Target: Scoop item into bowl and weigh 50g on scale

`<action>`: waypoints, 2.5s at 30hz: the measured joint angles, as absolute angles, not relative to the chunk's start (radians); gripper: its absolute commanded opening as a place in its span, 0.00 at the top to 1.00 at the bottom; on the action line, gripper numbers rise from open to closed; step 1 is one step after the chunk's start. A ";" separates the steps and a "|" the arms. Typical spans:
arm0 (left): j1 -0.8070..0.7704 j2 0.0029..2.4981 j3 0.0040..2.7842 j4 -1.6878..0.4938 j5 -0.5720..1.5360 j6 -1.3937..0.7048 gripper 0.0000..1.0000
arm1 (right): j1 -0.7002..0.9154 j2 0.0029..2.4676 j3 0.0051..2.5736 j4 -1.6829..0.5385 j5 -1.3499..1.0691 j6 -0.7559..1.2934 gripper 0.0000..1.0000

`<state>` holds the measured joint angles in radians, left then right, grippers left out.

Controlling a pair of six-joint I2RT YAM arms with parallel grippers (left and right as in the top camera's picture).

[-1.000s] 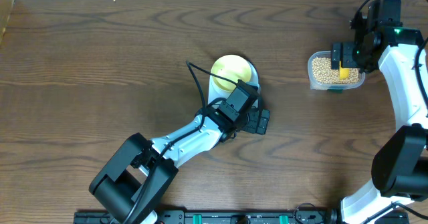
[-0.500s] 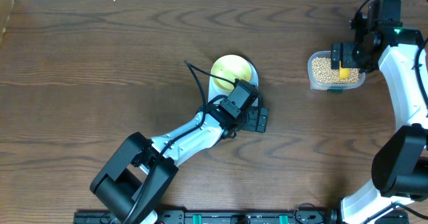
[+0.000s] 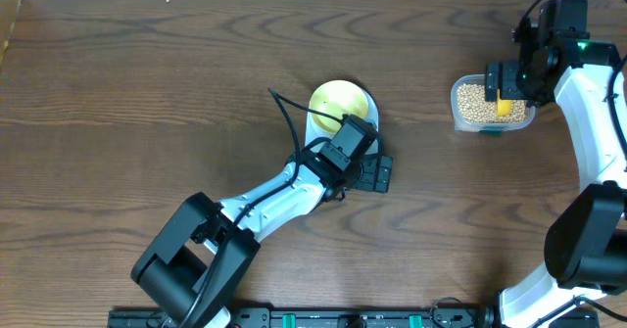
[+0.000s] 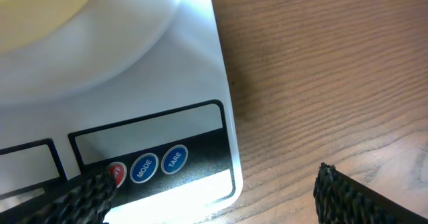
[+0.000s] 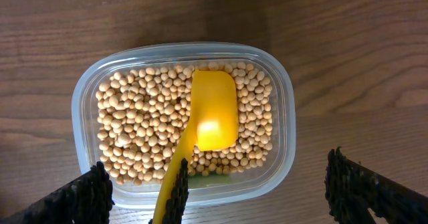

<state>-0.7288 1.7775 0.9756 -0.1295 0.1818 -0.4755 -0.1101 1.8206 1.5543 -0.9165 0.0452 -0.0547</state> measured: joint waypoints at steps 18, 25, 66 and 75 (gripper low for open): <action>-0.728 1.786 0.982 -0.123 0.174 -0.495 0.02 | -0.110 1.821 1.554 -0.916 0.045 -0.055 0.01; -0.719 1.792 0.989 -0.122 0.181 -0.501 0.02 | -0.110 1.821 1.554 -0.916 0.045 -0.055 0.01; -0.681 1.597 0.947 -0.329 0.301 -0.354 0.02 | -0.110 1.821 1.554 -0.916 0.045 -0.055 0.01; -0.680 1.489 0.947 -0.588 0.142 -0.331 0.02 | -0.110 1.821 1.554 -0.916 0.045 -0.055 0.01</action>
